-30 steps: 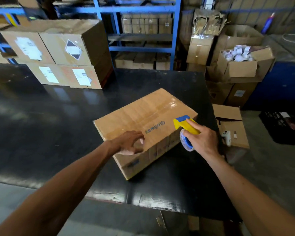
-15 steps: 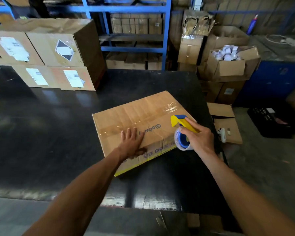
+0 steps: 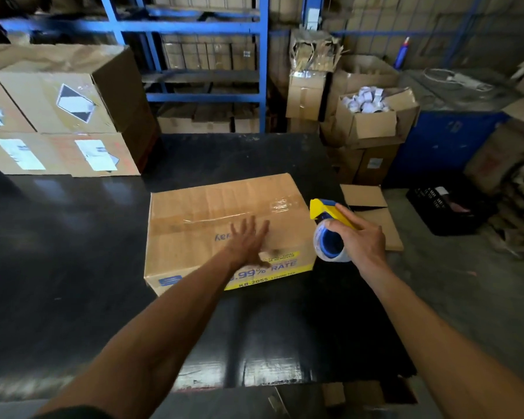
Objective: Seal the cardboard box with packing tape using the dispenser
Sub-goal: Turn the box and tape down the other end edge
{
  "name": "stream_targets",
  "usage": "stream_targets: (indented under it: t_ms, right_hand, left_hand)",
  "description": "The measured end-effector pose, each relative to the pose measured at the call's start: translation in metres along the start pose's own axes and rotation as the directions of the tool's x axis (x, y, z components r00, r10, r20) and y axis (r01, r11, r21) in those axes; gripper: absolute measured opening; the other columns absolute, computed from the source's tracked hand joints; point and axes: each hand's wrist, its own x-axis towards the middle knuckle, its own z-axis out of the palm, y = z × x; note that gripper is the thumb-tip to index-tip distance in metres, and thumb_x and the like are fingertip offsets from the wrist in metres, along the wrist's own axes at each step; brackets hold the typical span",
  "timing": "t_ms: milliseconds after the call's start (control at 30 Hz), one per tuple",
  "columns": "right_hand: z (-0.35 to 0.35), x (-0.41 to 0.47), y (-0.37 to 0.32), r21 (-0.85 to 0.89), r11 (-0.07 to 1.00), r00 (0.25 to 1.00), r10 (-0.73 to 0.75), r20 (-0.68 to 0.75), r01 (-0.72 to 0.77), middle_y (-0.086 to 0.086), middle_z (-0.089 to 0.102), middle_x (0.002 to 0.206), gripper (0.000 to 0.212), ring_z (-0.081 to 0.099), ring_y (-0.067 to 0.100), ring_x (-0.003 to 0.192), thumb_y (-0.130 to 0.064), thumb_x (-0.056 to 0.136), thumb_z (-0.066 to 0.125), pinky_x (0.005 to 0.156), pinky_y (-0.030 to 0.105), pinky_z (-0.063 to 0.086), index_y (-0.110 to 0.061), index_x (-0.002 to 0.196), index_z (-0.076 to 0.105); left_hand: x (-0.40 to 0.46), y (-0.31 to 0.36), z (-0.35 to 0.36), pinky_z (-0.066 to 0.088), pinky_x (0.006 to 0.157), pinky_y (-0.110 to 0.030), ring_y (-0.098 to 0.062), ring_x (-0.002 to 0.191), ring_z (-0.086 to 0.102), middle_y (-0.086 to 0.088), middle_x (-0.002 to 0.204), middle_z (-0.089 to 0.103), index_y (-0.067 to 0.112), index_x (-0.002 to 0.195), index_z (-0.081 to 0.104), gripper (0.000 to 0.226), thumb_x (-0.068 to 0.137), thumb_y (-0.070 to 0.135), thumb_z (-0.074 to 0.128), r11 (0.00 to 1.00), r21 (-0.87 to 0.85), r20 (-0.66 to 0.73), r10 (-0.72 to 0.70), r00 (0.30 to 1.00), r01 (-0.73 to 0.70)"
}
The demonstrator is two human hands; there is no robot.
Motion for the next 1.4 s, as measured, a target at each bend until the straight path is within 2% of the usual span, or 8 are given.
stream_targets:
  t_ms: [200,367,567,733,833,933,1100,1400]
  right_hand:
    - [-0.021,0.013,0.011,0.003,1.000,0.996,-0.001,-0.093,0.001,-0.016,0.067,0.106,0.052,0.062,0.007,0.097,-0.045,0.066,0.079,0.088,0.037,0.055,-0.043,0.116,0.067]
    - [-0.036,0.018,0.031,0.036,0.999,0.995,0.033,-0.092,-0.030,-0.019,0.068,0.105,0.053,0.065,0.007,0.096,-0.043,0.064,0.081,0.084,0.037,0.057,-0.042,0.115,0.068]
    - [-0.033,0.028,0.024,0.137,0.989,0.993,0.062,-0.096,-0.048,-0.015,0.071,0.104,0.051,0.066,0.007,0.094,-0.040,0.065,0.081,0.075,0.025,0.054,-0.037,0.115,0.071]
    - [-0.004,0.033,0.006,0.226,0.973,0.998,0.060,-0.021,-0.053,-0.012,0.071,0.107,0.052,0.064,0.008,0.097,-0.034,0.065,0.083,0.086,0.028,0.051,-0.032,0.116,0.072]
    - [0.014,0.030,0.000,0.234,0.972,0.998,0.018,0.053,-0.030,-0.011,0.071,0.109,0.051,0.061,0.001,0.097,-0.031,0.068,0.083,0.082,0.019,0.046,-0.030,0.118,0.071]
    - [0.025,0.024,-0.002,0.226,0.974,0.997,-0.007,0.076,-0.010,-0.014,0.072,0.105,0.049,0.062,0.000,0.096,-0.032,0.069,0.082,0.077,0.015,0.044,-0.032,0.117,0.071]
    - [0.021,0.019,0.003,0.198,0.980,0.996,-0.013,0.083,-0.004,-0.017,0.072,0.107,0.056,0.064,0.008,0.104,-0.041,0.057,0.083,0.092,0.028,0.051,-0.035,0.112,0.072]
    - [-0.011,0.001,0.014,0.123,0.992,1.000,0.007,0.015,-0.009,-0.015,0.070,0.107,0.048,0.060,0.007,0.103,-0.037,0.068,0.081,0.092,0.030,0.049,-0.039,0.115,0.070]
  left_hand:
    - [0.070,0.098,-0.022,0.010,0.107,-0.078,-0.055,0.145,-0.005,-0.022,0.162,-0.015,0.041,0.155,-0.007,0.110,0.080,0.057,0.072,0.996,-0.066,0.047,0.055,0.997,-0.052]
    - [0.093,0.129,-0.004,0.004,0.104,-0.082,-0.066,0.138,-0.008,-0.028,0.161,-0.011,0.042,0.152,0.024,0.059,0.098,0.055,0.044,0.999,0.026,0.016,-0.031,0.999,0.031]
    - [0.043,0.106,0.000,0.012,0.114,-0.067,-0.066,0.138,0.007,-0.029,0.161,0.001,0.028,0.148,0.038,0.058,0.096,0.050,0.050,0.967,0.160,-0.016,0.201,0.980,-0.196]
    - [-0.026,0.050,0.009,0.023,0.116,-0.052,-0.047,0.143,0.028,-0.014,0.159,0.032,0.020,0.112,0.072,0.034,0.088,0.040,0.058,0.892,0.017,-0.042,0.451,0.891,-0.451]
    - [-0.057,0.029,0.000,0.026,0.116,-0.042,-0.029,0.141,0.038,0.002,0.156,0.039,0.023,0.143,0.051,0.053,0.092,0.027,0.062,0.903,-0.108,-0.024,0.416,0.909,-0.416]
    - [-0.059,0.041,-0.006,0.040,0.100,-0.035,-0.032,0.117,0.057,-0.001,0.138,0.058,0.031,0.153,0.030,0.075,0.088,0.037,0.067,0.949,-0.158,-0.160,0.246,0.956,-0.271]
    - [-0.035,0.078,0.020,0.008,0.114,-0.069,-0.039,0.149,0.008,-0.011,0.165,0.007,0.031,0.157,0.014,0.073,0.096,0.061,0.041,0.980,-0.058,-0.087,0.186,0.979,-0.191]
    - [-0.025,0.102,0.027,0.012,0.109,-0.077,-0.049,0.147,0.008,-0.019,0.164,0.006,0.034,0.157,0.005,0.066,0.100,0.059,0.028,0.997,-0.018,-0.078,0.070,0.994,-0.072]
